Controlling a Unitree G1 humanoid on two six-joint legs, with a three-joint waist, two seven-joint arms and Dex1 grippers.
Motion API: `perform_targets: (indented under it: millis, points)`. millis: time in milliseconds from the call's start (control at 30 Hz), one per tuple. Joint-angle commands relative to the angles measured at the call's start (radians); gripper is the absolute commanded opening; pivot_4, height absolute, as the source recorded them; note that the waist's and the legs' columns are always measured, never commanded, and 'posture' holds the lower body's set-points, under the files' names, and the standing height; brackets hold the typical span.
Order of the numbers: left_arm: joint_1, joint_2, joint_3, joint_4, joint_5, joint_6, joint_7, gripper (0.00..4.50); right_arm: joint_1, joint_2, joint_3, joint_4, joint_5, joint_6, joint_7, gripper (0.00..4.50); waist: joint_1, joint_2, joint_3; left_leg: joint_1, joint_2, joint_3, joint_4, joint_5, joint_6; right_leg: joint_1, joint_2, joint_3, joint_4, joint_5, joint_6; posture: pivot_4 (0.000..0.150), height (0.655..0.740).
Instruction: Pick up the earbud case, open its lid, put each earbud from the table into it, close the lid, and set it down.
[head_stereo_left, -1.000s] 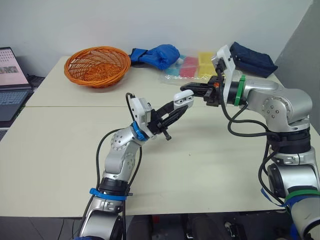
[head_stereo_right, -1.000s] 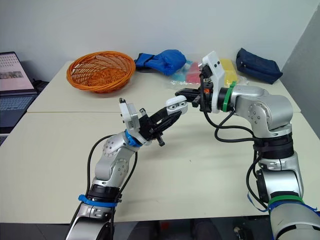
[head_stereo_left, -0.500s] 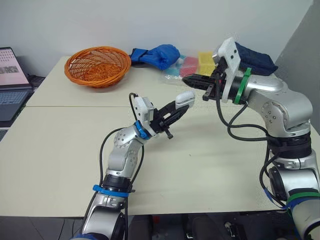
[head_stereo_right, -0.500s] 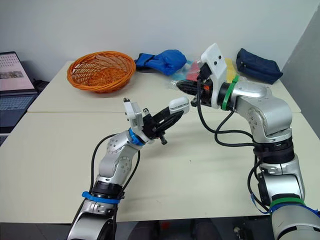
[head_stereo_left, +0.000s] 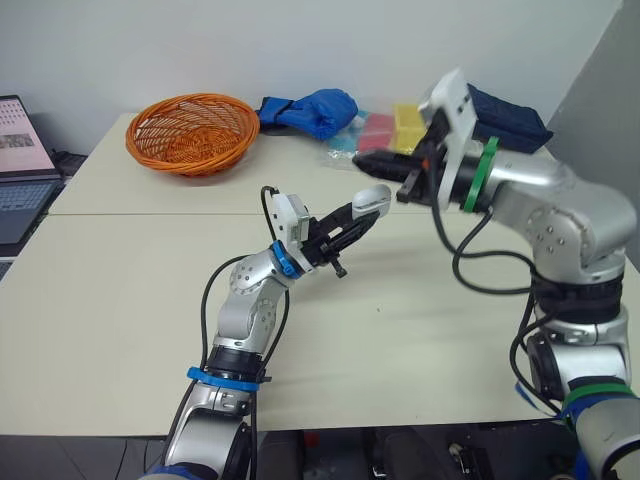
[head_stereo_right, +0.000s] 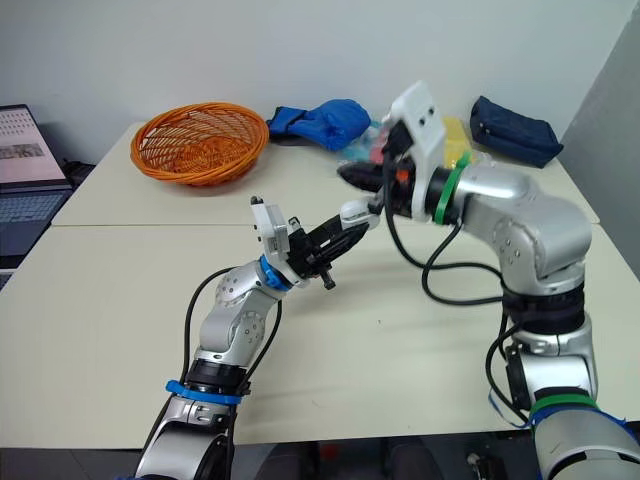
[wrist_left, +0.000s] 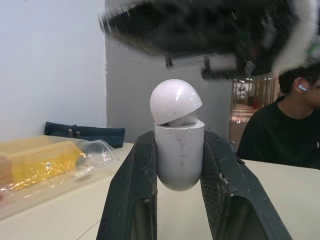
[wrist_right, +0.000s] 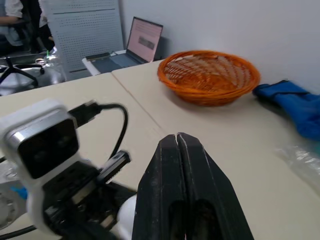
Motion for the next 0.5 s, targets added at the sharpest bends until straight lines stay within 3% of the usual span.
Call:
perform_targets:
  millis: [33, 267, 400, 433, 500]
  points:
    - [-0.031, -0.006, 0.015, -0.027, -0.019, -0.02, -0.002, 0.77, 0.028, -0.053, 0.021, -0.026, -0.028, 0.035, -0.024, 0.02, 0.001, 0.0, 0.0, 0.0, 0.0, 0.0, 0.0, 0.0, 0.0, 0.0, 0.0, 0.0, -0.001, 0.0, 0.001, 0.15, 0.74]
    - [-0.045, -0.005, 0.019, -0.004, -0.017, -0.035, -0.012, 0.77, 0.063, -0.056, 0.021, -0.044, -0.034, 0.008, -0.044, 0.02, 0.0, 0.0, 0.0, 0.0, 0.0, 0.0, 0.0, 0.0, 0.0, 0.0, 0.001, 0.0, -0.001, 0.001, 0.001, 0.15, 0.74]
    - [-0.04, 0.01, 0.015, -0.006, -0.018, -0.011, -0.024, 0.77, 0.087, -0.031, -0.012, -0.053, -0.031, -0.12, -0.022, 0.02, -0.001, 0.0, 0.0, 0.0, 0.001, 0.0, 0.0, 0.0, 0.0, 0.0, 0.001, 0.0, -0.001, 0.001, 0.001, 0.15, 0.74]
    - [-0.053, 0.033, 0.017, -0.006, -0.039, 0.069, -0.021, 0.77, 0.123, -0.046, -0.046, -0.071, -0.023, -0.181, 0.012, 0.02, 0.0, 0.0, 0.0, 0.0, 0.0, 0.0, 0.0, 0.0, 0.0, 0.0, 0.001, 0.0, -0.001, 0.001, 0.001, 0.15, 0.74]
    - [-0.07, 0.063, 0.022, -0.006, -0.067, 0.17, -0.018, 0.77, 0.167, -0.065, -0.081, -0.089, -0.013, -0.255, 0.05, 0.58, 0.002, 0.0, 0.0, -0.001, 0.0, -0.001, 0.0, 0.0, 0.0, 0.0, 0.001, 0.0, -0.001, 0.001, 0.001, 0.15, 0.74]
